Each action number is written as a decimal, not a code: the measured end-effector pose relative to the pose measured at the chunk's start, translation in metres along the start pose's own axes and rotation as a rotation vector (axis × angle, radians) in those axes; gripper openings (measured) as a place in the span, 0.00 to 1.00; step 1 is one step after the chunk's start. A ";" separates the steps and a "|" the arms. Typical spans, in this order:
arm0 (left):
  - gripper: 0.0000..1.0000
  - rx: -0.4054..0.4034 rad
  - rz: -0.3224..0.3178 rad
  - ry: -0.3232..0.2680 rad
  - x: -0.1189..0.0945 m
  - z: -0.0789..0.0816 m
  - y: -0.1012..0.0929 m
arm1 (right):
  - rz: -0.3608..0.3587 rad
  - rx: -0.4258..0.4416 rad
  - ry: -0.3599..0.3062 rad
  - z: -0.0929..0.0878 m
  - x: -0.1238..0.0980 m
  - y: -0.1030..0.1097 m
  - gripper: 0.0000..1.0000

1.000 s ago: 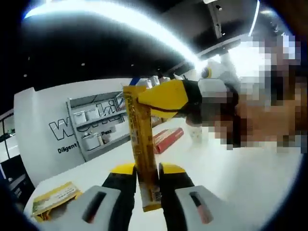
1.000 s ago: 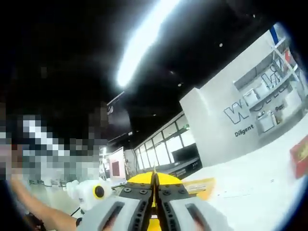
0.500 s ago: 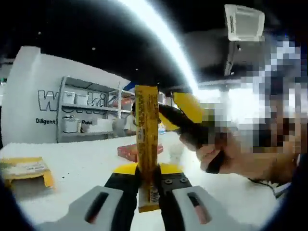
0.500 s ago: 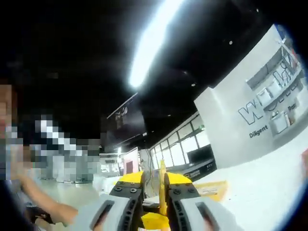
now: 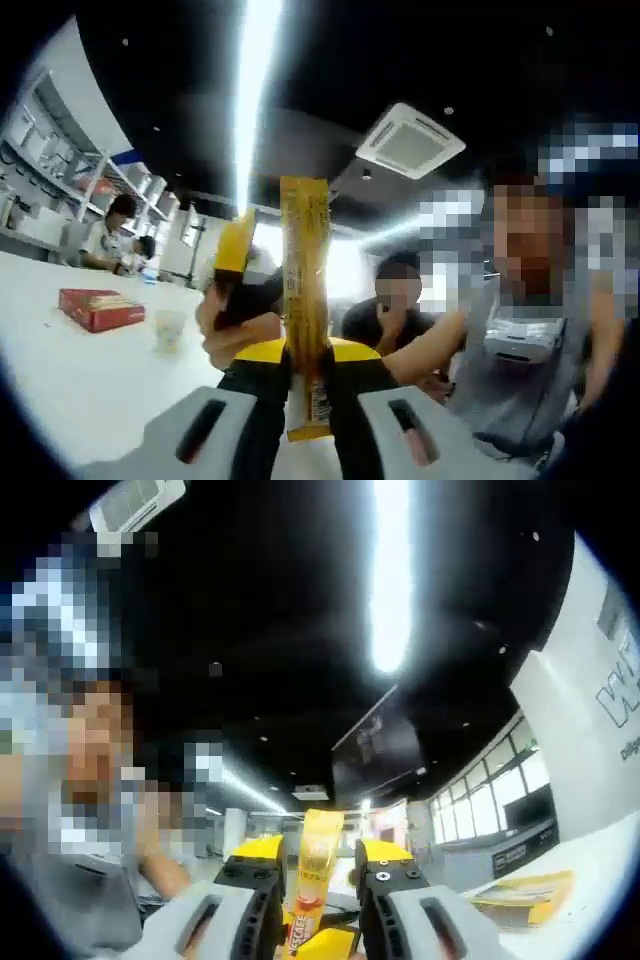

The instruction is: Tear open the coffee pouch, take out the coffee, and pour the coffee from the pouch into the cup

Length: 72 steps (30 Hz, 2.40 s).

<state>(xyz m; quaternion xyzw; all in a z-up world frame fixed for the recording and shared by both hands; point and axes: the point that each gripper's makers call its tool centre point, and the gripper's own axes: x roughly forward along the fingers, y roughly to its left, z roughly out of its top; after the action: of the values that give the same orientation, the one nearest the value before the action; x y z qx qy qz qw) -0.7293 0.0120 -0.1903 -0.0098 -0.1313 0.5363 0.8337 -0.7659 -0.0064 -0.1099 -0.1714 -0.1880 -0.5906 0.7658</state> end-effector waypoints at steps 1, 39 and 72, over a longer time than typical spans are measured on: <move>0.17 -0.005 -0.037 0.037 0.004 -0.008 -0.008 | 0.044 0.016 0.016 -0.003 0.002 0.009 0.28; 0.25 0.253 0.534 -0.011 -0.043 0.015 0.096 | -0.452 0.069 0.185 -0.031 -0.026 -0.073 0.05; 0.18 0.155 0.452 -0.049 -0.037 0.015 0.081 | -0.416 0.195 0.102 -0.016 -0.034 -0.065 0.02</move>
<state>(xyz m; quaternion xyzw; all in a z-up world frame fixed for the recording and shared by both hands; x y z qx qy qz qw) -0.8198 0.0111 -0.1960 0.0381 -0.1042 0.7178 0.6873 -0.8360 -0.0010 -0.1379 -0.0240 -0.2363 -0.7227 0.6491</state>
